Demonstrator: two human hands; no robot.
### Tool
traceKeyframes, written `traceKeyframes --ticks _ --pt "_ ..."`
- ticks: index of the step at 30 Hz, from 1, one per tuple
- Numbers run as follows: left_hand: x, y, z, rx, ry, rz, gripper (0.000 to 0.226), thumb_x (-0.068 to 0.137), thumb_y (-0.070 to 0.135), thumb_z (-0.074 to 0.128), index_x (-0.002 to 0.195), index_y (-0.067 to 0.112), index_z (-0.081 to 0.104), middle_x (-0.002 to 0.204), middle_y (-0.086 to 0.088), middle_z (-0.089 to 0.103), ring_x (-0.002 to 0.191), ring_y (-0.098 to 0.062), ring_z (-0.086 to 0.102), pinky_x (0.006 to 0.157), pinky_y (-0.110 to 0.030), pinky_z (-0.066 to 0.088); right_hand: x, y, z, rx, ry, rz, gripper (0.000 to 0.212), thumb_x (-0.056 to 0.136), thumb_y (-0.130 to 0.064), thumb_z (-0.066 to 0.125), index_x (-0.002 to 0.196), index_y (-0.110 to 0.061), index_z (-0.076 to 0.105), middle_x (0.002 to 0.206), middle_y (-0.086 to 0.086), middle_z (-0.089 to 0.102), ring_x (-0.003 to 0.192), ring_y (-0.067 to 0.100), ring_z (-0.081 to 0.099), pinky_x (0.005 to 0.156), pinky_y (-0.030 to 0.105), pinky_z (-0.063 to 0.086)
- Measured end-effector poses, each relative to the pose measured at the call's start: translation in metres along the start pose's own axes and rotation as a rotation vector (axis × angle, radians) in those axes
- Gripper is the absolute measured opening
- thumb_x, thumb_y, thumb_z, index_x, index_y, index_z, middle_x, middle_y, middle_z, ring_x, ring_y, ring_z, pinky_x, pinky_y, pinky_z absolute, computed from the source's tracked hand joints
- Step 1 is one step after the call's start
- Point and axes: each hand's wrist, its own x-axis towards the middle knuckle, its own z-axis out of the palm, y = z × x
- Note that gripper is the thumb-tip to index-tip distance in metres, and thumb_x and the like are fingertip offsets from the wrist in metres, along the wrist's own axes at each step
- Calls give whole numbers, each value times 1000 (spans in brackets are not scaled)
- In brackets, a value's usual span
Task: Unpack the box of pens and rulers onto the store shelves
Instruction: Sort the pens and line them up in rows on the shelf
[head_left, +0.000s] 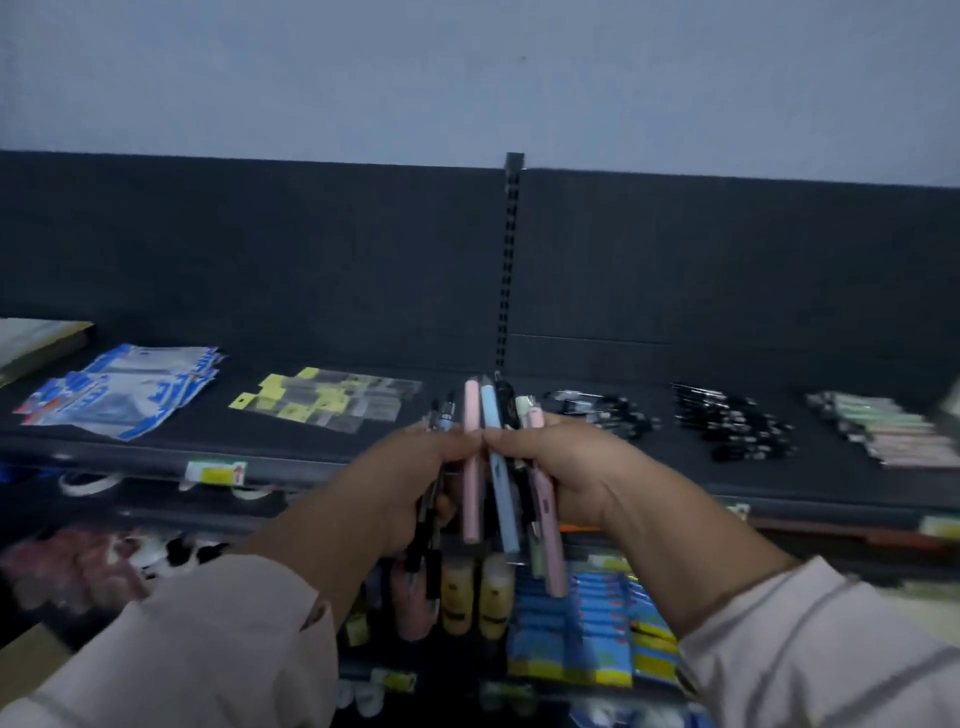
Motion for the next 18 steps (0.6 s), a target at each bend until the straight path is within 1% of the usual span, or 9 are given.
traceKeyframes --ticks 1,3,5,7,9,11,15,16,18 --pt "3 -1 23 -12 -20 0 10 87 17 66 93 9 65 51 1 62 40 -10 50 36 -18 33 -8 -3 -22 19 2 3 8 87 -5 64 92 -6 70 81 14 73 68 25 71 65 38 59" --pt "8 -4 68 -22 -66 8 5 87 13 65 86 10 62 49 2 60 35 -7 48 35 -17 32 -24 -10 -66 50 16 -3 11 90 -4 59 88 -6 70 74 10 73 61 22 71 53 35 58" --pt "15 -8 113 -15 -96 17 6 87 11 64 82 12 61 50 2 61 37 -7 48 35 -16 32 -37 -16 -108 43 49 -28 11 90 -4 59 95 -4 69 77 12 73 64 24 71 57 38 60" --pt "22 -13 155 7 -138 30 4 87 11 64 85 12 61 53 1 62 41 -8 48 36 -17 32 -49 -21 -147 36 99 -52 17 88 -3 62 104 0 67 83 15 73 68 26 70 64 40 60" --pt "31 -17 195 40 -175 12 5 87 13 65 89 9 63 56 -1 61 45 -10 47 39 -20 32 -60 -24 -185 35 150 -52 14 87 -1 63 100 1 67 77 15 73 63 24 70 59 37 59" --pt "40 -21 230 68 -221 -31 8 89 15 63 86 7 64 55 -1 57 43 -10 46 38 -19 32 -70 -27 -220 27 233 -46 16 85 -2 65 101 1 66 73 14 71 59 24 69 54 36 58" --pt "61 -25 288 104 -313 -91 10 91 14 58 89 7 65 53 0 58 44 -8 47 37 -17 32 -78 -28 -279 -2 375 -27 38 79 -8 73 113 3 61 93 20 71 79 30 69 70 41 58" --pt "68 -27 301 119 -330 -96 11 91 15 57 90 7 65 53 1 58 45 -8 47 37 -17 32 -78 -29 -292 1 398 -23 38 79 -8 74 113 3 61 97 20 71 82 31 69 72 41 58" --pt "83 -28 323 151 -365 -109 12 92 15 57 88 7 65 52 1 57 45 -8 47 38 -17 32 -78 -29 -314 13 424 -19 30 80 -7 73 108 1 63 95 18 72 78 26 70 67 35 58"
